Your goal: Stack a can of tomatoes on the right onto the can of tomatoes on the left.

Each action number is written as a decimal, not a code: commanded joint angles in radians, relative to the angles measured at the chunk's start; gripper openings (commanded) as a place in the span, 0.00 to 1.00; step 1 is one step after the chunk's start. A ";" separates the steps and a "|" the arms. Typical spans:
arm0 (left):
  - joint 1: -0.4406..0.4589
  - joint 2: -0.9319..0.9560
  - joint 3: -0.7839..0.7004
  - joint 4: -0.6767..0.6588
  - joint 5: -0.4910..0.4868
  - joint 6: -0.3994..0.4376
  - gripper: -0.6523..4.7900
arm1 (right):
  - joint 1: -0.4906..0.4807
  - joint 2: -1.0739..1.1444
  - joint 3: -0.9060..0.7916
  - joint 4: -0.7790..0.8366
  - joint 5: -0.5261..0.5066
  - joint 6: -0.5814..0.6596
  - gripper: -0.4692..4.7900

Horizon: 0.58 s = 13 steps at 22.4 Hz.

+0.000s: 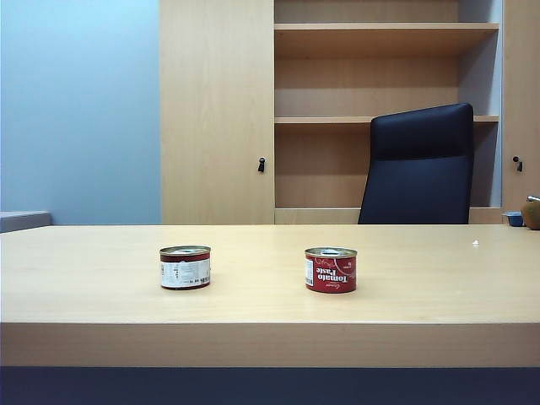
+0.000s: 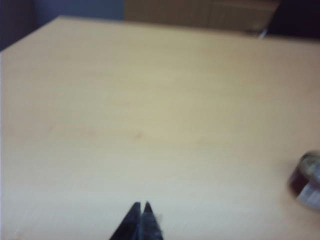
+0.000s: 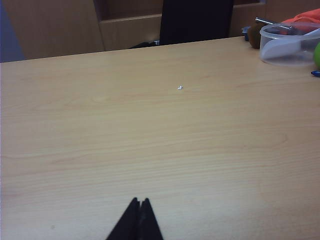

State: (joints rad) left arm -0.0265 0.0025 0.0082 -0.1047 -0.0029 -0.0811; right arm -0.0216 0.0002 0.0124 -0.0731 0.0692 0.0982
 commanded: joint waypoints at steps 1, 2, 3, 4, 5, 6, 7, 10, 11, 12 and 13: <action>-0.002 0.000 0.006 0.118 0.085 -0.017 0.11 | 0.000 -0.002 0.037 0.007 0.006 0.002 0.08; -0.002 0.000 0.006 0.139 0.111 -0.020 0.11 | 0.000 -0.001 0.050 -0.009 0.007 0.002 0.08; -0.002 0.000 0.006 0.169 0.145 -0.040 0.11 | 0.000 -0.001 0.077 -0.045 0.007 0.002 0.08; -0.002 0.000 0.008 0.189 0.197 -0.082 0.11 | 0.000 0.000 0.109 -0.095 0.006 0.002 0.08; -0.002 0.000 0.013 0.199 0.241 -0.137 0.11 | 0.000 0.000 0.131 -0.130 0.006 0.002 0.08; -0.002 0.000 0.016 0.219 0.267 -0.177 0.11 | 0.000 0.000 0.150 -0.156 0.006 0.002 0.08; -0.002 0.000 0.019 0.248 0.273 -0.208 0.11 | 0.000 0.000 0.169 -0.178 0.003 0.004 0.08; -0.002 0.000 0.038 0.310 0.242 -0.380 0.11 | 0.002 0.008 0.267 -0.220 -0.002 0.004 0.08; 0.000 0.000 0.051 0.288 0.240 -0.391 0.11 | 0.002 0.010 0.294 -0.243 -0.006 0.007 0.08; 0.005 0.001 0.086 0.215 0.247 -0.390 0.11 | 0.002 0.034 0.358 -0.302 -0.057 0.010 0.08; 0.006 0.006 0.121 0.148 0.268 -0.389 0.11 | 0.002 0.080 0.414 -0.363 -0.113 0.002 0.08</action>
State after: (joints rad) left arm -0.0223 0.0025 0.1089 0.1055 0.2436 -0.4652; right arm -0.0204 0.0467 0.3965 -0.3733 0.0166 0.1024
